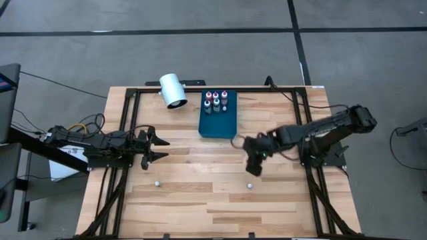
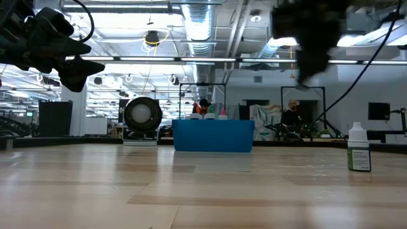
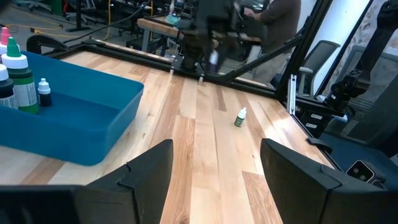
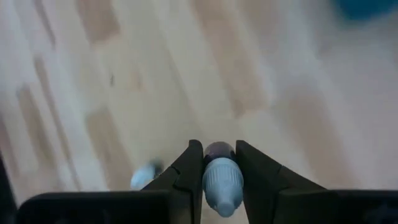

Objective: Pick & Place food coloring
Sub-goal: Put the small violet food coloring bottle into the blue bin

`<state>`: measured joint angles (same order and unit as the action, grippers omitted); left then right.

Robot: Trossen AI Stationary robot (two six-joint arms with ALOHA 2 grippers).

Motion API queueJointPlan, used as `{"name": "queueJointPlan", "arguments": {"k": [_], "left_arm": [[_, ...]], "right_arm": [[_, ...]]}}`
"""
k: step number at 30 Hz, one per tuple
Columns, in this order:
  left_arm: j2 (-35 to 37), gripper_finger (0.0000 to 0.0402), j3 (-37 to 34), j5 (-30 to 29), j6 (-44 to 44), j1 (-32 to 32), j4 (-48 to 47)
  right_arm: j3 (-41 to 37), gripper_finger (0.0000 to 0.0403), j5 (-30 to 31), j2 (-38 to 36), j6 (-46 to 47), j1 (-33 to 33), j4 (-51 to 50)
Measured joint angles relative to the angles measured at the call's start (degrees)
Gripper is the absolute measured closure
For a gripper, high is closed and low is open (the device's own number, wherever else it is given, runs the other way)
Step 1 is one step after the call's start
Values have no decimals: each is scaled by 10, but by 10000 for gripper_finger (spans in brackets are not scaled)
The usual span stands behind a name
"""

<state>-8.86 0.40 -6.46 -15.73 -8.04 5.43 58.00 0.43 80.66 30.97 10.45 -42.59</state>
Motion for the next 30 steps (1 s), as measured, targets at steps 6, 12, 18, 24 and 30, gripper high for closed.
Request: {"name": "queueJointPlan", "arguments": {"k": [6, 12, 18, 24, 30], "left_arm": [[0, 168, 0, 0, 6, 0, 0], [0, 168, 0, 1, 28, 0, 0], [0, 168, 0, 43, 30, 0, 8], [0, 168, 0, 57, 30, 0, 28], [0, 168, 0, 21, 28, 0, 28]], "right_arm": [[58, 330, 12, 0, -61, -102, 4], [99, 330, 12, 9, -75, -188, 30], [145, 330, 10, 69, -91, -243, 24], [211, 330, 10, 165, -149, -274, -3], [255, 330, 11, 243, -222, -306, -7]]}}
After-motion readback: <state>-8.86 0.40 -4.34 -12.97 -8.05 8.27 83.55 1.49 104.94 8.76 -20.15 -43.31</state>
